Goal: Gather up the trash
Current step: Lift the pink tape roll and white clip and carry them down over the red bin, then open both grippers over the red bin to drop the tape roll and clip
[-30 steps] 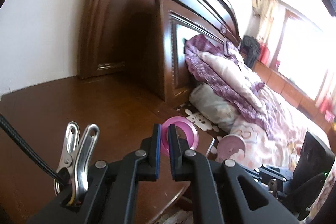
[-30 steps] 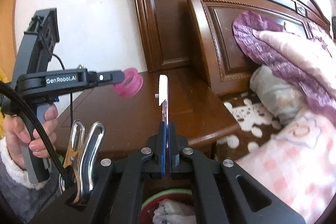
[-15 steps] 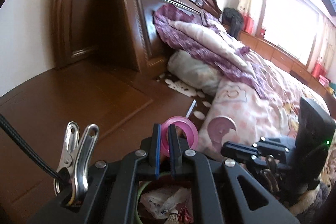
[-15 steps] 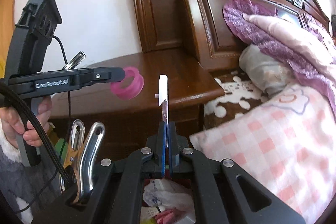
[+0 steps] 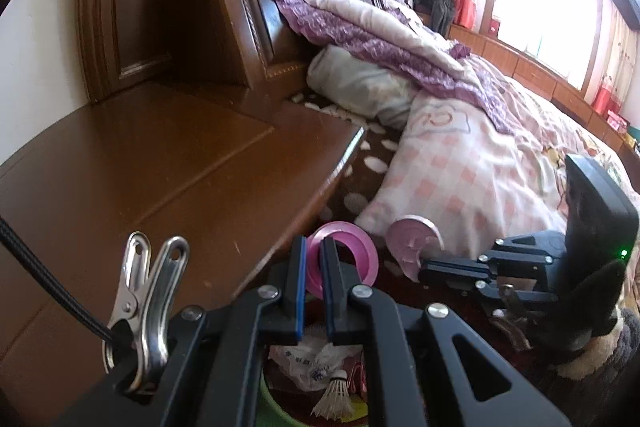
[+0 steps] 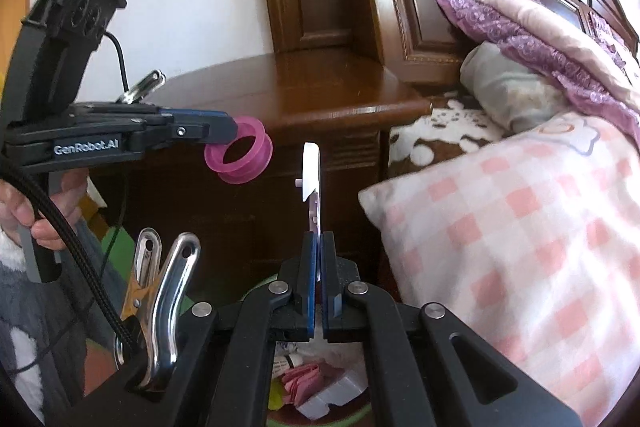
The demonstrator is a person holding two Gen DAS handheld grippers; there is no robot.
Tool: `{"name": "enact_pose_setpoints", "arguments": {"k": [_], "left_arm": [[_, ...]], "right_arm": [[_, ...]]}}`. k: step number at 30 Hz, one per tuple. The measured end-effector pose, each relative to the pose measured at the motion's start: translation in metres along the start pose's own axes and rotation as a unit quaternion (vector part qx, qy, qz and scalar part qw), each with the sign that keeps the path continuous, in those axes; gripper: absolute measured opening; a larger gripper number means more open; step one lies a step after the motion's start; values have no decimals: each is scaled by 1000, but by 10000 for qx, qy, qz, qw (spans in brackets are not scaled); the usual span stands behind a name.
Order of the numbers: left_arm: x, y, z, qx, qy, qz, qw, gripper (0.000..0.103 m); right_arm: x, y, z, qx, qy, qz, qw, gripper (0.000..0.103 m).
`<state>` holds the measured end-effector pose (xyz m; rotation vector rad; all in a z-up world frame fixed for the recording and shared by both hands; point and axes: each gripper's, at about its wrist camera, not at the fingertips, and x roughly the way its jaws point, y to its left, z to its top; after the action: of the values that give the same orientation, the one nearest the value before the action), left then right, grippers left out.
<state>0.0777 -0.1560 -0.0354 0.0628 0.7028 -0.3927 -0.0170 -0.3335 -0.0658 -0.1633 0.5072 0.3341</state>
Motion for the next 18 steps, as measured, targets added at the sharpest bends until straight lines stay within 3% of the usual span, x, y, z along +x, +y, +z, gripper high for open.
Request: {"name": "enact_pose_setpoints", "arguments": {"k": [10, 14, 18], "left_arm": [[27, -4, -34, 188, 511, 102, 9985, 7], [31, -16, -46, 610, 457, 373, 9964, 7], [39, -30, -58, 696, 704, 83, 9951, 7]], "right_arm": [[30, 2, -38, -119, 644, 14, 9979, 2], [43, -1, -53, -118, 904, 27, 9958, 2], [49, -1, -66, -143, 1138, 89, 9934, 2]]}}
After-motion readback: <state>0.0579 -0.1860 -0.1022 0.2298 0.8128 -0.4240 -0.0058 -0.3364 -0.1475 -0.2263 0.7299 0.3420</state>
